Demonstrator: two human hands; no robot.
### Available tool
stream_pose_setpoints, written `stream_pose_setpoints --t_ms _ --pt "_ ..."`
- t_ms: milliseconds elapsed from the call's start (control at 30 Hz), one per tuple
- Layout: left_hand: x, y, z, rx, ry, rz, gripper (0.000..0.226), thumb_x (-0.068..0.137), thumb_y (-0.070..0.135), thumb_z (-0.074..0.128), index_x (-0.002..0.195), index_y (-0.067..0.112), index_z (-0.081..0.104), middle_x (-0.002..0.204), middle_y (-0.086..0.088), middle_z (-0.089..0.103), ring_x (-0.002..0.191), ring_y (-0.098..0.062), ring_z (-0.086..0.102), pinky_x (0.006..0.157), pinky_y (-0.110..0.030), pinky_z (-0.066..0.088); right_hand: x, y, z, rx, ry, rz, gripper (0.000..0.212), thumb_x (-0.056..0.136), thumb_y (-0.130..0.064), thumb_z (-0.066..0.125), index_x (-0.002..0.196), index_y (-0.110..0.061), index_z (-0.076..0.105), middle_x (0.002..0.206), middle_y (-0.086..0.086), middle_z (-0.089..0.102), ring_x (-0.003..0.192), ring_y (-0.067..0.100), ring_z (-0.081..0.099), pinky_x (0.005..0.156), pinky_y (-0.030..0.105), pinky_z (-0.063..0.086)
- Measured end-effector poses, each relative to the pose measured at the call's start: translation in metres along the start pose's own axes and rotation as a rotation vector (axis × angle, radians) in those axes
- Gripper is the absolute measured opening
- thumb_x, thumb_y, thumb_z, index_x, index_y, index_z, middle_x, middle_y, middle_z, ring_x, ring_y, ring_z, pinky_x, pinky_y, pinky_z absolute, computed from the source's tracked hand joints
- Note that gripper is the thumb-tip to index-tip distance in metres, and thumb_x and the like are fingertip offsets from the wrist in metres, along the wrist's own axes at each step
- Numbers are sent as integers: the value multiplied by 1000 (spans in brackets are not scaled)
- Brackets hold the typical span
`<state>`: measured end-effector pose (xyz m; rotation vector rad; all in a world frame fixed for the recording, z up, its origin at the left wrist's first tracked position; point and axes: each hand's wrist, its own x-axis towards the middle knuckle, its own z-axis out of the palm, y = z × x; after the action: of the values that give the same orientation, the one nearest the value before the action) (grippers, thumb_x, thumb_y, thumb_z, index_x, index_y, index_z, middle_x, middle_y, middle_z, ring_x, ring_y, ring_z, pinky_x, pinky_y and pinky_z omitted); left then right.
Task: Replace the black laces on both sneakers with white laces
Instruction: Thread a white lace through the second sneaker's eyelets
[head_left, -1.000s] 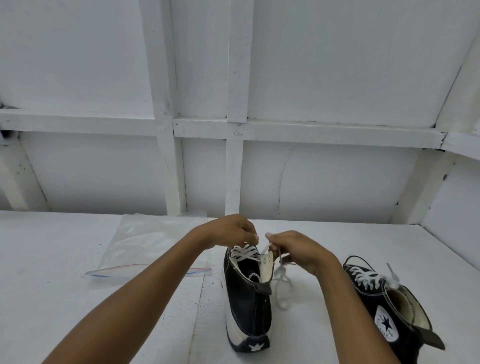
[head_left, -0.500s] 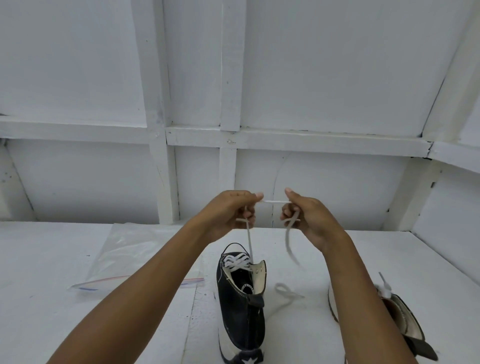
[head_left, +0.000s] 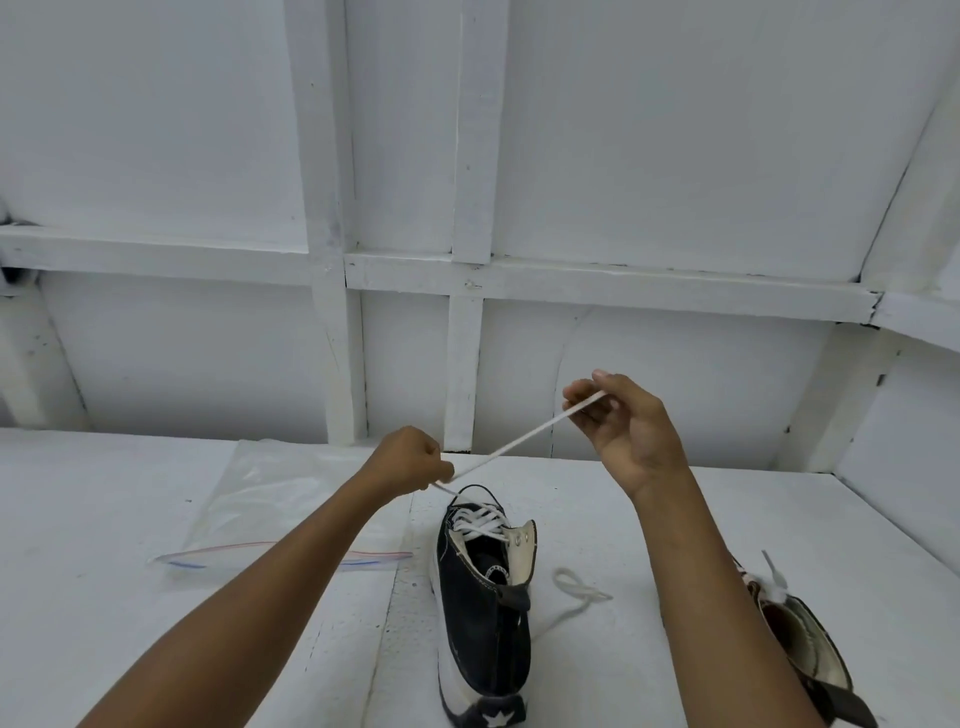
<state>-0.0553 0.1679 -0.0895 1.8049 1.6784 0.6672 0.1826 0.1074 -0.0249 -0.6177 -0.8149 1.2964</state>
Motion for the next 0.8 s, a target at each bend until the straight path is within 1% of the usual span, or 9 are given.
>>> stream_pose_setpoints --t_ms 100,200,267,400,500,567,633,733,800 --pt "-4 -2 0 111 -75 11 26 80 22 78 67 11 58 71 -6 65 69 -18 59 58 -23 41 1 11 4 14 -49 8 32 82 -2 64 58 -14 46 52 3 49 54 18 55 61 31 52" --pt "-12 -2 -5 172 -69 60 29 79 32 81 93 16 61 87 4 61 81 -15 58 66 -27 45 1 21 2 -369 -157 84 36 84 -1 69 61 -15 45 54 0 40 50 17 45 57 29 43" --pt "-20 0 -10 97 -84 62 31 80 38 80 90 17 61 84 3 61 77 -15 57 62 -25 44 -2 26 3 -612 -272 163 24 88 -8 69 72 -11 52 58 0 45 55 17 47 58 27 44" --pt "-42 11 -21 87 -351 -9 40 87 52 69 76 14 70 68 5 66 60 -10 55 59 -23 45 -6 32 8 -939 -406 255 7 93 -14 65 95 -8 61 61 -3 58 62 12 56 65 27 43" --pt "-55 11 -23 24 -491 -50 32 88 42 71 83 12 77 75 1 72 60 -11 52 57 -21 42 -6 34 14 -1166 -515 324 12 93 -11 62 104 -10 67 77 1 73 71 9 62 67 24 43" --pt "-60 9 -22 -58 -513 -71 18 88 30 72 80 15 78 79 -3 74 62 -12 51 55 -21 41 -7 36 18 -1279 -548 356 13 90 -8 63 100 -8 70 84 3 75 71 7 60 68 22 43" --pt "-62 7 -20 -139 -502 -91 14 88 23 71 79 15 78 81 -6 74 62 -12 51 54 -21 42 -6 39 22 -1357 -574 365 9 86 -8 68 92 -8 74 81 2 72 72 9 56 72 24 44" --pt "-63 3 -17 -204 -489 -127 15 88 20 70 88 7 78 80 -8 74 61 -13 52 53 -22 43 -7 44 28 -1442 -623 410 3 80 -10 75 82 -12 77 76 -1 68 72 10 55 73 26 44" --pt "-63 3 -15 -215 -485 -140 19 89 20 69 92 4 78 80 -8 74 60 -13 52 52 -22 43 -8 47 32 -1476 -622 429 9 79 -9 75 77 -17 76 68 -7 67 64 6 54 69 23 43"
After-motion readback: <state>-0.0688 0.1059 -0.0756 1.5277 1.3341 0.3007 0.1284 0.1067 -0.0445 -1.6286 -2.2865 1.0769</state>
